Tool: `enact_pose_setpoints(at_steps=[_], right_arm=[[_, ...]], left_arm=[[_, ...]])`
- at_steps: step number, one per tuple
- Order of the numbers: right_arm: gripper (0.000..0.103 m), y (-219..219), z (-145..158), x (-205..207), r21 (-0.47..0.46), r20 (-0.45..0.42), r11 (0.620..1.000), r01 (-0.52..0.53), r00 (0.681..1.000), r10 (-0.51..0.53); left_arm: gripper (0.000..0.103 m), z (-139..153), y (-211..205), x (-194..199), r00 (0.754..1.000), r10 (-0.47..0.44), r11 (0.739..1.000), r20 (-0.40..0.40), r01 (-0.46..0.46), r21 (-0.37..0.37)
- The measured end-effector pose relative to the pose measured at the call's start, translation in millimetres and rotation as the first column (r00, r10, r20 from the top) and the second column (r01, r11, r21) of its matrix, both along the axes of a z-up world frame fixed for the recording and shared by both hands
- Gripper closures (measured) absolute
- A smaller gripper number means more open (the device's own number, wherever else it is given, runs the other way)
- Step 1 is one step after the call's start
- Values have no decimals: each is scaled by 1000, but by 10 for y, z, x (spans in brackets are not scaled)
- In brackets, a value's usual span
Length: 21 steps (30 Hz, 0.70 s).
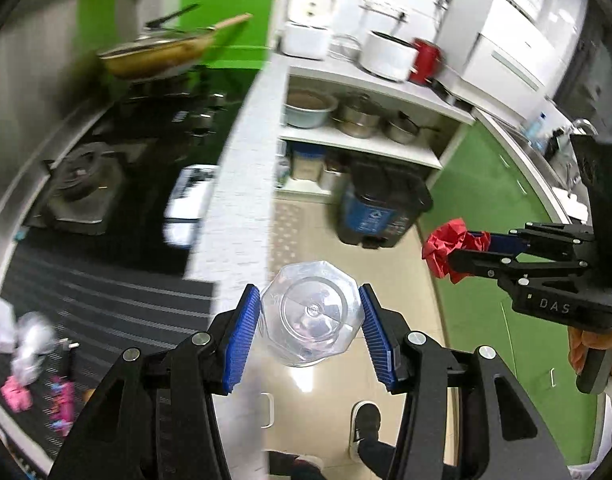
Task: Collect trash
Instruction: 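Carry both items to the pink wastebasket and open both grippers over it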
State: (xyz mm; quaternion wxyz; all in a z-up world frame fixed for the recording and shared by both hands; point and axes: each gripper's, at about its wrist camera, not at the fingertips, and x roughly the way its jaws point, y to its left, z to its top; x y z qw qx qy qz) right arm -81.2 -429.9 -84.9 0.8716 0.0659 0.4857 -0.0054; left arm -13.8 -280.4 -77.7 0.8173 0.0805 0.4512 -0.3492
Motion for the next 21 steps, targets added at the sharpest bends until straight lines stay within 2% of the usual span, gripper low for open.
enact_pose_setpoints(at_steps=[5,10,21], right_arm=[[72,-545,-430,-41,25,-55,999,22,998,-21],[72,-942,-970,184,46,-113,999,0,994,5],[72,-1275,-2561,808,70,-227,997,-43,972,58]], left_arm=[[53,-349,-472,-38,1000,1,1000,-25,0,20],[53,-851,-826,74,998,20,999,-61,-17,51],[53,-2178,-1285,513,988,12,995,-153,3,99]])
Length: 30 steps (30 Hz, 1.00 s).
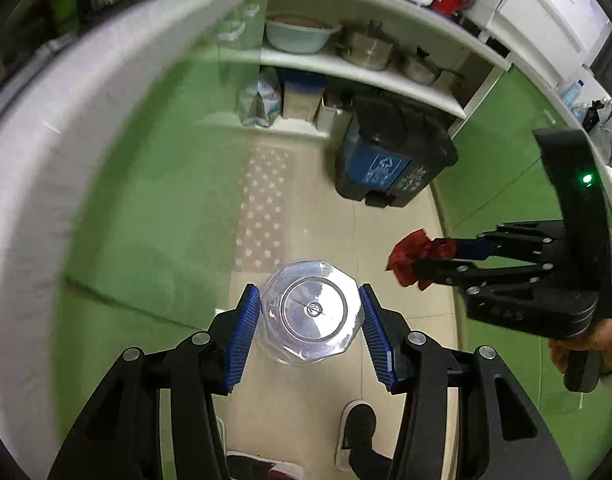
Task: Collect trash
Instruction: 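Carry both items to the pink wastebasket and open both grippers over it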
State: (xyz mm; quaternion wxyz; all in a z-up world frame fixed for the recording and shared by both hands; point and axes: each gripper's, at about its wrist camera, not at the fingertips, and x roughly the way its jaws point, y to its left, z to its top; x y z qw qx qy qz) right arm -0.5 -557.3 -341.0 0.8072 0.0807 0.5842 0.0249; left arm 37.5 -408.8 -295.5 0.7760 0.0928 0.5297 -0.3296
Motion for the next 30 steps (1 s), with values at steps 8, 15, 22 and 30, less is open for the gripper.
enact_pose_setpoints(at_steps=[8,15,22,30], right_arm=[[72,-131,-942,253,27,-55,999,18,998,-17],[31,-223,-1311,367,37,-69,998,45,997,-43],[13,-374,-1276,285,28,-57,996,88,995,-86],[10,-736,-1148,107,-43,-73,980,195,978,-197]], left_arm=[[53,-641,-134,232,999,-10,1000,-34,11,22],[53,-881,-189,323,999,-20,999,-46,21,39],[53,-964,-288,341,997,-51,997,-53,54,53],[53,-1100,-578,354,992,-99,993,-75,103,56]])
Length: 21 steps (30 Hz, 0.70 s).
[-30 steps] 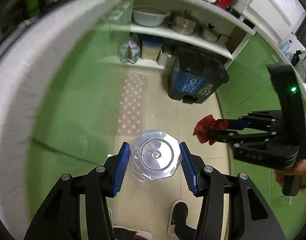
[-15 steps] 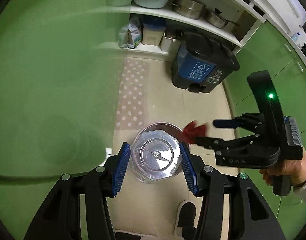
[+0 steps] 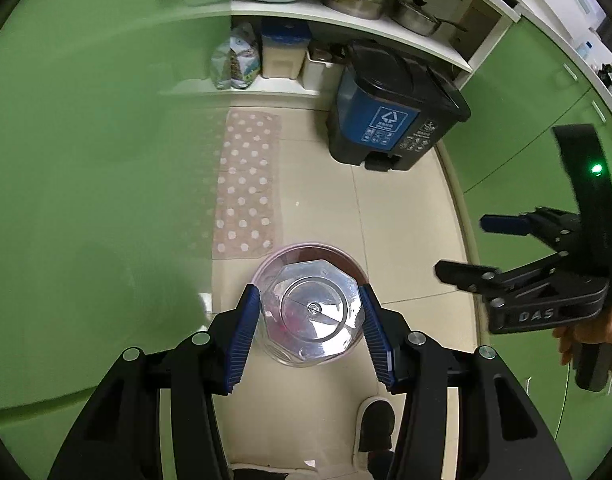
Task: Collect trash
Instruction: 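Carry both items to the pink wastebasket and open both grippers over it, then swing both tools back toward the mat of remaining trash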
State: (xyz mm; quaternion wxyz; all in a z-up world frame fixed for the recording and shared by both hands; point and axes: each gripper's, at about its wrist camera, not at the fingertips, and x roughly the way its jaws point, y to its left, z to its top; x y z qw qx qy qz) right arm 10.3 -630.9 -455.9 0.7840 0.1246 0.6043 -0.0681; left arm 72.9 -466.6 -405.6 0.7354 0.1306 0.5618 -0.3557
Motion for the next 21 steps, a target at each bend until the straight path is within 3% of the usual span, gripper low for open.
enact_pose_setpoints(at_steps=[5,7,8,21], right_arm=[[10,-201,118,-129,-24,9,999,49,999,-48],[10,-263,147,-186,-27,11,998,65,998,-64],[10,-286,155,-210,-25,13,997,71,997,-71],[8,-292,251,-337,-28,20,996,89,996,-88]], left_arm=[[51,-54,-164,15,1000,-21,1000,3,21,1],[25,-58,-215,32,1000,-21,1000,9,21,-3],[6,-44,-223,37,1000,-15,1000,21,15,-19],[6,-63,-207,20,1000,-3,999,19,2,47]])
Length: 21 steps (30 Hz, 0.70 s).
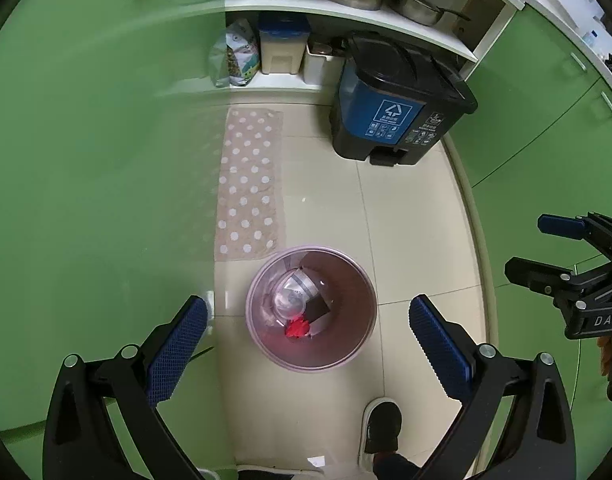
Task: Collect trash
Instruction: 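Swing both tools back toward the mat of remaining trash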
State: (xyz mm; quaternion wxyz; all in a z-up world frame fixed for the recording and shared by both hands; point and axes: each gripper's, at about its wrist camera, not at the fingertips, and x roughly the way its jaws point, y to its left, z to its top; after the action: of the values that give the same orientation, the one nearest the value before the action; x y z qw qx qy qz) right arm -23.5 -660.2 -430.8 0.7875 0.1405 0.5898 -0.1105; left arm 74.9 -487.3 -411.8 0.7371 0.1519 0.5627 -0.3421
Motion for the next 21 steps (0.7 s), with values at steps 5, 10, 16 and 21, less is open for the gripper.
enact_pose_setpoints(at_steps=[5,10,16,21], right_arm=[[6,70,219,-70,3,-2,1000,0,1000,0],[5,195,740,-228,5,10,1000,7,1000,-7],[3,410,1553,-488,-31,58,999,-22,998,24],[3,693,2276,-689,-58,109,996,-73,991,79]], left_arm=[[6,249,63,-76,1000,4,1000,12,-4,-6],[6,754,170,-229,999,21,1000,28,-21,-23],[6,1535,380,-504,997,35,999,70,-32,-43],[6,2251,737,-708,988,80,995,134,-71,-74]])
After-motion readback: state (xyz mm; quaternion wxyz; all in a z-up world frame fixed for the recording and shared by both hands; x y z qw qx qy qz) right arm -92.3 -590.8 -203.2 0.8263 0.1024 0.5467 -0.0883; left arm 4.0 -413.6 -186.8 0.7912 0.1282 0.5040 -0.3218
